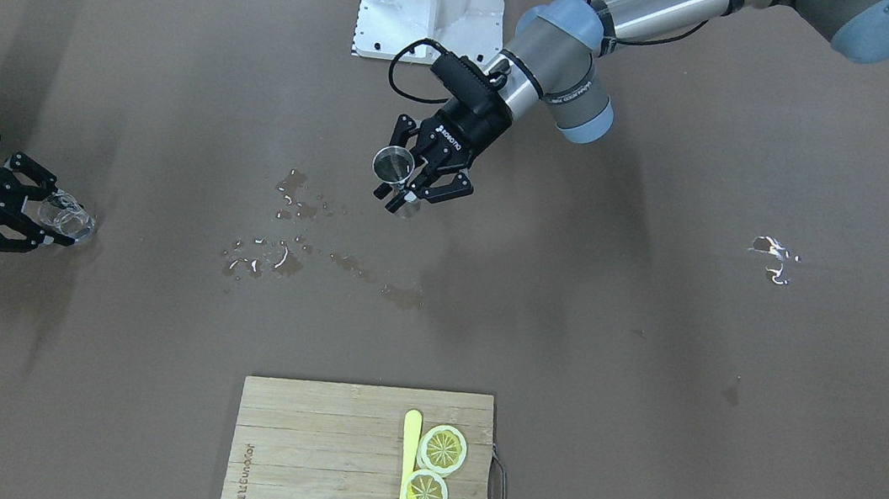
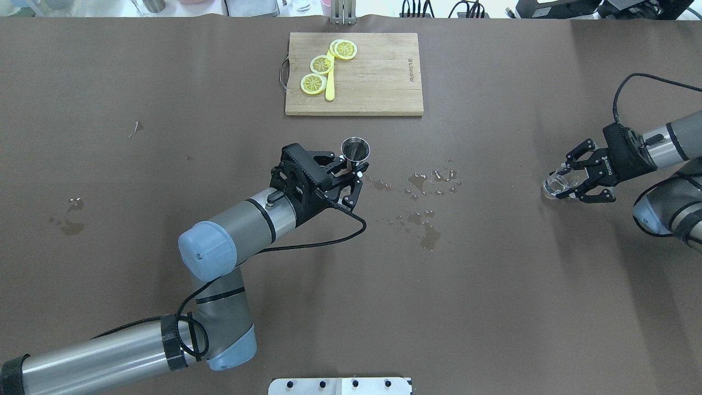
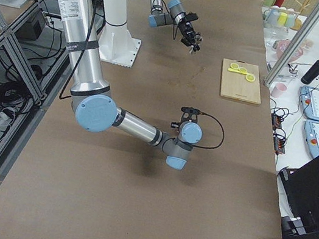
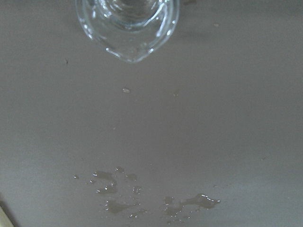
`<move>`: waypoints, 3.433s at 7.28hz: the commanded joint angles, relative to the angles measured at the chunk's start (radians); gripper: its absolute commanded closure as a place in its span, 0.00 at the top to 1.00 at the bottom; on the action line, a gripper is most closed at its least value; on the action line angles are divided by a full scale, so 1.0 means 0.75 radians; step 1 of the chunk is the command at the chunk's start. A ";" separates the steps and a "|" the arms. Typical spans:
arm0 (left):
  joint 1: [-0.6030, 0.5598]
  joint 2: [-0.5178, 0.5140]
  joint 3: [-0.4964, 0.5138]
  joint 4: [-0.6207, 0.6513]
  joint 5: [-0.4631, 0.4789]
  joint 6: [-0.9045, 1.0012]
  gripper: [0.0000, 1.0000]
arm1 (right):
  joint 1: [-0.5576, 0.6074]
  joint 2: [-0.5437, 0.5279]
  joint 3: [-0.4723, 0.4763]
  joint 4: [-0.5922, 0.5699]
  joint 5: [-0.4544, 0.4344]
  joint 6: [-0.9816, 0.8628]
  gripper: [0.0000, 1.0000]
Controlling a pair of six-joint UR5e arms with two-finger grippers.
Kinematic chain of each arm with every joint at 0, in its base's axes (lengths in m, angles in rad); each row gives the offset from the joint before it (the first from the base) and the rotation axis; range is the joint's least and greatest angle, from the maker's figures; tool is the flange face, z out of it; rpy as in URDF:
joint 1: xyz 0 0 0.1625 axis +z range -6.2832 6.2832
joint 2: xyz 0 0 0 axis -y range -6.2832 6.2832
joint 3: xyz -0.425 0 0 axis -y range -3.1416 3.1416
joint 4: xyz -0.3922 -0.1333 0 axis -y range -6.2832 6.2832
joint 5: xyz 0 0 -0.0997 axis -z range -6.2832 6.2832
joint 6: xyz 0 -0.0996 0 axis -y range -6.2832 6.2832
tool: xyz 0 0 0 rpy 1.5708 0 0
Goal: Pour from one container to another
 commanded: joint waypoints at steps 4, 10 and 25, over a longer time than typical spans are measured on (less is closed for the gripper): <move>0.002 -0.097 0.118 -0.163 -0.062 0.105 0.00 | 0.011 0.013 0.110 -0.011 0.000 0.021 0.00; 0.002 -0.051 0.070 -0.177 -0.062 0.103 0.00 | 0.027 0.112 0.451 -0.414 -0.084 0.166 0.00; 0.002 -0.053 0.074 -0.173 -0.062 0.105 0.00 | -0.163 0.245 1.270 -1.856 -0.552 -0.182 0.00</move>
